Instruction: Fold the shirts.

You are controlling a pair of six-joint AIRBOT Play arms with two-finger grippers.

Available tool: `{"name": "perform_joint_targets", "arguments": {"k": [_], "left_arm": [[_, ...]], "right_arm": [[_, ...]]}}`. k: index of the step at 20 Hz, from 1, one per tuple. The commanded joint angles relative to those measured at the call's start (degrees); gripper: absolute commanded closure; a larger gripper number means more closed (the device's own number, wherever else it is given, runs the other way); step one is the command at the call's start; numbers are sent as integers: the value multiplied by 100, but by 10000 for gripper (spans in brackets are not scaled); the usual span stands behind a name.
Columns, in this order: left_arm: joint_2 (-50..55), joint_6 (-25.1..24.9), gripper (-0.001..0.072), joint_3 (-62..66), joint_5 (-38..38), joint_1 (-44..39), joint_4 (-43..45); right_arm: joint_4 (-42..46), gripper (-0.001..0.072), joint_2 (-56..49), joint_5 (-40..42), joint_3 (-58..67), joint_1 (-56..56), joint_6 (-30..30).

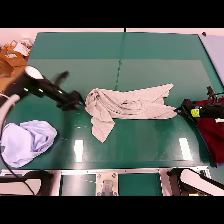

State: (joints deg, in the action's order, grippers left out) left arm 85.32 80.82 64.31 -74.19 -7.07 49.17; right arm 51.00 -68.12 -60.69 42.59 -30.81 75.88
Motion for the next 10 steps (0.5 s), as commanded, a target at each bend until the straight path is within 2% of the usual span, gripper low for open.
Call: {"name": "perform_joint_targets", "arguments": {"k": [1, 4, 7, 9, 10], "left_arm": [[7, 586, 95, -719, 1499, -879, 20], [7, 761, 95, -1025, 2699, -1023, 116], [24, 782, 100, -1034, 3165, -866, 175], [160, 765, 265, -1034, 3311, -883, 136], [260, 739, 421, -1032, 3244, -883, 35]], "right_arm": [[48, 701, 7, 136, -35, 39, -2], [48, 701, 7, 136, -35, 39, -2], [48, 701, 7, 136, -37, 111, -2], [28, 701, 7, 138, -37, 203, -2], [26, 701, 7, 136, -37, 256, -2]]}}
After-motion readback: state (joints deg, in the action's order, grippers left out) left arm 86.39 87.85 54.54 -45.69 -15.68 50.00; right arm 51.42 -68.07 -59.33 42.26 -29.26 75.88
